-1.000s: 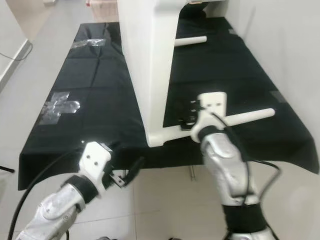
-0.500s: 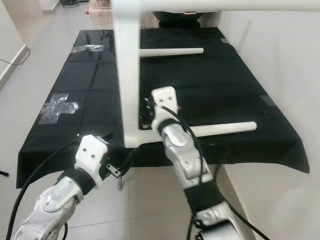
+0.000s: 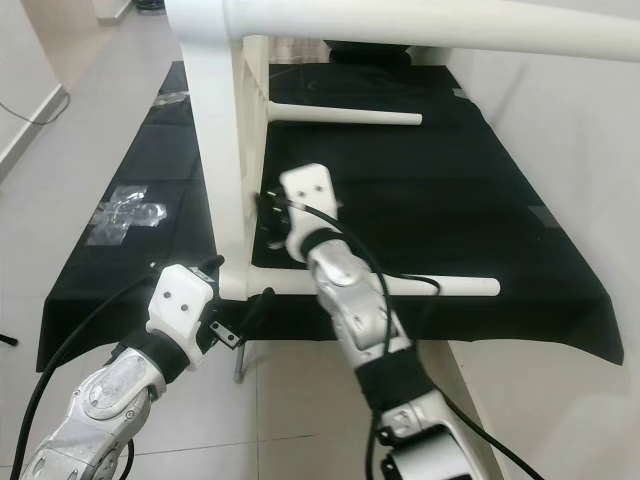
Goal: Building children table
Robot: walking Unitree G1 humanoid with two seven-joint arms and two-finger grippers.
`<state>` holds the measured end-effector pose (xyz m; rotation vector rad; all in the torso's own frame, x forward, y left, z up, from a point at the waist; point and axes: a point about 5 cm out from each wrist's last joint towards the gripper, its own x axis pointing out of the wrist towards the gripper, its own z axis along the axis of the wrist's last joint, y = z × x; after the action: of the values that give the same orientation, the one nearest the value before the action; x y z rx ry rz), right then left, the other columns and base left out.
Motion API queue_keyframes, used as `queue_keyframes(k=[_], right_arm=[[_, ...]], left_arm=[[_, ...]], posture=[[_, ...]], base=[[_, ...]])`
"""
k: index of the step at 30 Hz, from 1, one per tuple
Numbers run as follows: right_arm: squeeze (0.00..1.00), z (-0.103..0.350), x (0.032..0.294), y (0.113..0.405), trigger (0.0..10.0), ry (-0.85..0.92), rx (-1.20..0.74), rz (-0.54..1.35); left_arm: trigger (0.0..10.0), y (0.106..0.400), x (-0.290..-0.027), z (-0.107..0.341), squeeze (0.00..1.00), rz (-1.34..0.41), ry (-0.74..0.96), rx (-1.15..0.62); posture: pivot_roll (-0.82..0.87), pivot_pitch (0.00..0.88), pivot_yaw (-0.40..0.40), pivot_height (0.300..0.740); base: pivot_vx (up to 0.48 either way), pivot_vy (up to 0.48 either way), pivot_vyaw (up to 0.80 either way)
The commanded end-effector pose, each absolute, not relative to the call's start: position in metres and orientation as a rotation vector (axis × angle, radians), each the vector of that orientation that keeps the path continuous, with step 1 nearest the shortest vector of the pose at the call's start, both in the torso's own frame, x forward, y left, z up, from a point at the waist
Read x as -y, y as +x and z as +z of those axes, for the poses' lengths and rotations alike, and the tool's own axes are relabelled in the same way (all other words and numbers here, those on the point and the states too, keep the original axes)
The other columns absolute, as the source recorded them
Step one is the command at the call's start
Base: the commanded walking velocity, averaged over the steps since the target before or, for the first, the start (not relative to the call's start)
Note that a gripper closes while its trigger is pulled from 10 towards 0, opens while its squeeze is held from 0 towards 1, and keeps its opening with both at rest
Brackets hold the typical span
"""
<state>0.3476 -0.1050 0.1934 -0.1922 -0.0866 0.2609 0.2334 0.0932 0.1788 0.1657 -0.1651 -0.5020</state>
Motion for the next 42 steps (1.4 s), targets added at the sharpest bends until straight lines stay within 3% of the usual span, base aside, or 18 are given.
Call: queue_keyframes(k=[1,8,14,17,18,19,20,23,27,32,42], right_arm=[[0.00,0.185,0.117,0.346,10.0,-0.226,0.069,0.220],[0.00,0.166,0.139,0.333,10.0,-0.237,0.023,0.184],[0.00,0.157,0.145,0.329,10.0,-0.229,0.003,0.182],[0.00,0.156,0.143,0.327,10.0,-0.207,0.014,0.220],[0.00,0.156,0.139,0.325,10.0,-0.192,0.030,0.249],[0.00,0.156,0.139,0.325,10.0,-0.191,0.030,0.252],[0.00,0.156,0.139,0.325,10.0,-0.191,0.030,0.252],[0.00,0.154,0.141,0.325,10.0,-0.205,0.022,0.246],[0.00,0.153,0.143,0.325,10.0,-0.199,0.018,0.237],[0.00,0.153,0.143,0.326,10.0,-0.200,0.022,0.234],[0.00,0.155,0.155,0.325,10.0,-0.122,0.042,0.169]], left_arm=[[10.0,0.231,-0.092,0.173,0.00,-0.530,0.144,0.142],[10.0,0.212,-0.099,0.170,0.00,-0.681,0.015,0.070],[10.0,0.208,-0.117,0.163,0.00,-0.639,0.046,0.030],[10.0,0.209,-0.132,0.160,0.00,-0.529,0.066,0.032],[10.0,0.209,-0.156,0.156,0.00,-0.339,0.078,0.037],[10.0,0.208,-0.166,0.153,0.00,-0.272,0.078,0.026],[10.0,0.208,-0.166,0.153,0.00,-0.272,0.078,0.026],[10.0,0.201,-0.204,0.142,0.00,-0.075,0.071,-0.023],[10.0,0.197,-0.233,0.140,0.00,0.087,0.099,-0.040],[10.0,0.204,-0.230,0.147,0.00,0.083,0.103,-0.011],[10.0,0.235,-0.184,0.164,0.00,-0.097,0.008,0.109]], posture=[[0.12,0.082,-0.021,0.740],[0.12,0.079,-0.014,0.740],[0.14,0.069,-0.015,0.740],[0.15,0.059,-0.023,0.740],[0.15,0.057,-0.022,0.740],[0.15,0.057,-0.022,0.740],[0.15,0.057,-0.022,0.740],[0.16,0.058,-0.028,0.740],[0.17,0.056,-0.033,0.740],[0.17,0.054,-0.033,0.740],[0.14,0.049,-0.014,0.740]], base=[[0.000,0.000,0.00],[0.000,0.000,0.00],[0.000,0.000,0.00],[0.000,0.000,0.00],[0.000,0.000,0.00],[0.000,0.000,0.00],[0.000,0.000,0.00],[0.000,0.000,0.00],[0.000,0.000,0.00],[0.000,0.000,0.00],[0.193,0.000,0.29]])
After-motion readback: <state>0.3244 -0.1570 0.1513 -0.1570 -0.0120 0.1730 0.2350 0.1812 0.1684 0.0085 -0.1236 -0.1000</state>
